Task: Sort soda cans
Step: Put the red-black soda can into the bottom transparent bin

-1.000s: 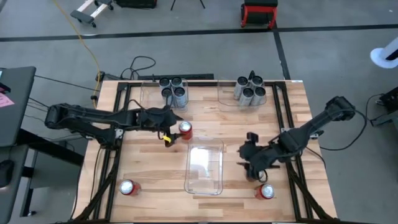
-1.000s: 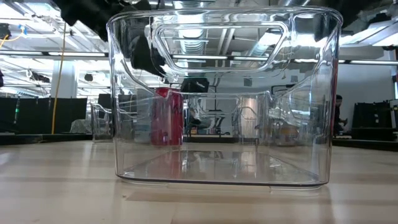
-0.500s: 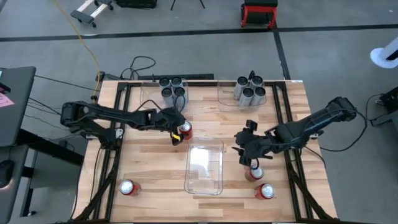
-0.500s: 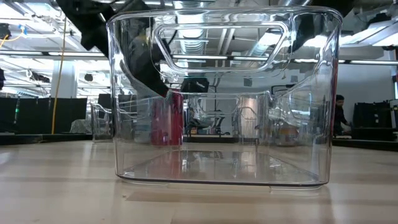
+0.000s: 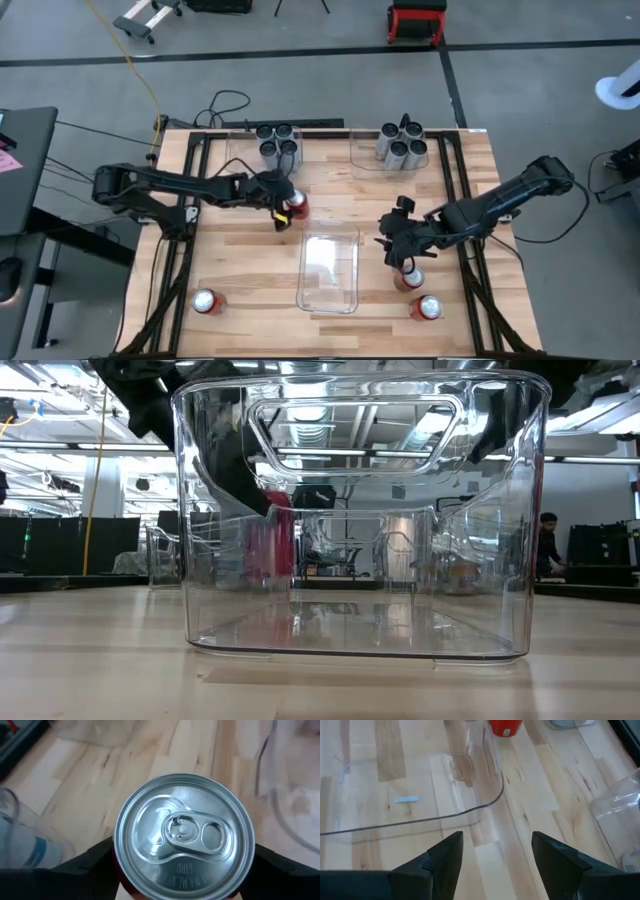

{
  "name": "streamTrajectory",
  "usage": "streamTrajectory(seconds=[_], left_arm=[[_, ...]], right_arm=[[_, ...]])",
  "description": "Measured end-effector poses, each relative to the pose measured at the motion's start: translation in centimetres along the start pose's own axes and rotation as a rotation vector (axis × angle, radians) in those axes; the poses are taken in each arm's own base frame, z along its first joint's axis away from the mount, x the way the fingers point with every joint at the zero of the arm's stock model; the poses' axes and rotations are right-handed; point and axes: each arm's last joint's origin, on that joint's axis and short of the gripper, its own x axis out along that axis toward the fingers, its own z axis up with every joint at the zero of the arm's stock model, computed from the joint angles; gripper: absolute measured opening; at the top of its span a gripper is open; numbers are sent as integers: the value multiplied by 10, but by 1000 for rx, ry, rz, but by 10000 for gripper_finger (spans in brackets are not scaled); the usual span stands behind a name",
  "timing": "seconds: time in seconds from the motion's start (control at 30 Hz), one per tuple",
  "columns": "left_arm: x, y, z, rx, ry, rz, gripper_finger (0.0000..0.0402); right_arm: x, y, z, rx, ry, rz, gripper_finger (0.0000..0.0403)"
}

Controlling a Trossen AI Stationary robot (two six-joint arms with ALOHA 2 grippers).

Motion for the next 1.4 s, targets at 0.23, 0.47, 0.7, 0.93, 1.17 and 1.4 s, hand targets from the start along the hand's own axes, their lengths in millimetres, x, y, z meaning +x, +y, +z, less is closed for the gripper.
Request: streamTrajectory(seconds=[0.23,0.47,0.7,0.93,1.17,1.4], left_arm=[[-43,-1,17,-60,-116,-88,294],[-75,-23,30,-5,-261,-269,294],[-87,-40,38,20,-375,-304,294],[-58,-59,34,40,-350,-335,294],[-23,-85,47,69,-283,-364,294],[9,-110,56,131,-152,-310,294]], right_arm=[[-2,4,-3,-54,0,10,255],[-2,2,-1,-92,-45,-54,255],[0,0,2,-106,-57,-71,255],[3,-5,6,-103,-65,-86,255],[4,-8,7,-91,-66,-94,255],[1,-3,3,-112,-50,-83,255]])
